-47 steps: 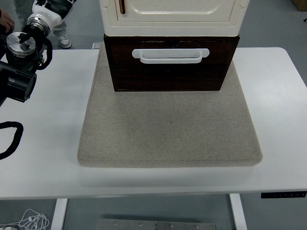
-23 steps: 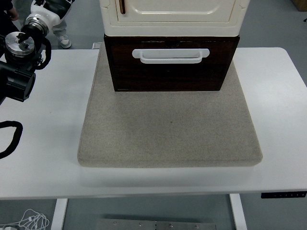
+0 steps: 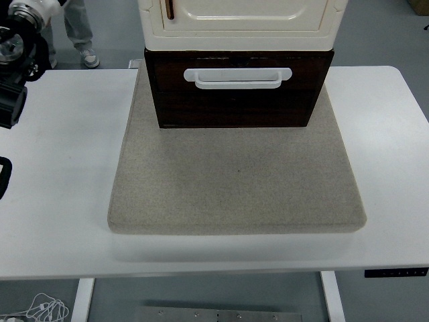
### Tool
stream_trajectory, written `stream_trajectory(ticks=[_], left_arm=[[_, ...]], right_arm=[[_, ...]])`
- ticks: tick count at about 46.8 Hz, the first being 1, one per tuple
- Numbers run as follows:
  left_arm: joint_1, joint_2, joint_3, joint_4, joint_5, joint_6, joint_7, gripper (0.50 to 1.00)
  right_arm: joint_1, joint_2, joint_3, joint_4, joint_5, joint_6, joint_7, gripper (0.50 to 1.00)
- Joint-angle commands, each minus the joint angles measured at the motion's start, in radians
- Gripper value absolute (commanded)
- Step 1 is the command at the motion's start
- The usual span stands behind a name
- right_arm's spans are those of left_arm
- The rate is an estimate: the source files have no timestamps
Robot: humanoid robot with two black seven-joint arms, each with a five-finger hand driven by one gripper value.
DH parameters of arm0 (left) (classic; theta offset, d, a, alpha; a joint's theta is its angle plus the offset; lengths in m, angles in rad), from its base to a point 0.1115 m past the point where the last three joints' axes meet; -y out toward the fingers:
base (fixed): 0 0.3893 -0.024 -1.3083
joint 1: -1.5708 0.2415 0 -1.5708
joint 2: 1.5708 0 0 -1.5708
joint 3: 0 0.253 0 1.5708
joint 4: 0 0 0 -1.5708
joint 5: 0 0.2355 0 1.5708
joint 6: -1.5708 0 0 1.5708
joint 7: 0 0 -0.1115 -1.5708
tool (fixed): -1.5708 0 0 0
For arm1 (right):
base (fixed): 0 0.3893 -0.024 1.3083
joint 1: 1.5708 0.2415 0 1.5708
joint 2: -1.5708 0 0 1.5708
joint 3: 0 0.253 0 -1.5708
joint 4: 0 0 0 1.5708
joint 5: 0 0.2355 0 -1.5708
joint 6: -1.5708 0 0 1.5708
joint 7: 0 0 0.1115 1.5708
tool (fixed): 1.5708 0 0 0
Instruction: Open the drawer under the combination cabinet
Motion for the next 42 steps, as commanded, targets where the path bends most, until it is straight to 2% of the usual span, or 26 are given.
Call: stream_trajectory(ticks=[1,14,21,31,42], left_arm=[[-0.038,0.032,0.000,0.000,0.033,0.001,0.001,1.000],[-0.196,0.139,0.002,-0.006,0.146,0.011,0.006,1.000],[-0.268,0.144,0.002,-0.019,0.286,0.008,0.004,1.000],[-0.339,0.165,0.012,-0.221,0.407,0.017,0.004,1.000],[-0.376,0.172,0.017,-0.419,0.623,0.018,0.004,1.000]], right_arm=[[0.000,0.000,0.000,0.000,0.000,0.000,0.000,0.926],[0.000,0.000,0.000,0.000,0.000,0.000,0.000,0.926],[0.000,0.000,0.000,0.000,0.000,0.000,0.000,0.926],[0.000,0.000,0.000,0.000,0.000,0.000,0.000,0.926],[0.000,0.000,0.000,0.000,0.000,0.000,0.000,0.926]])
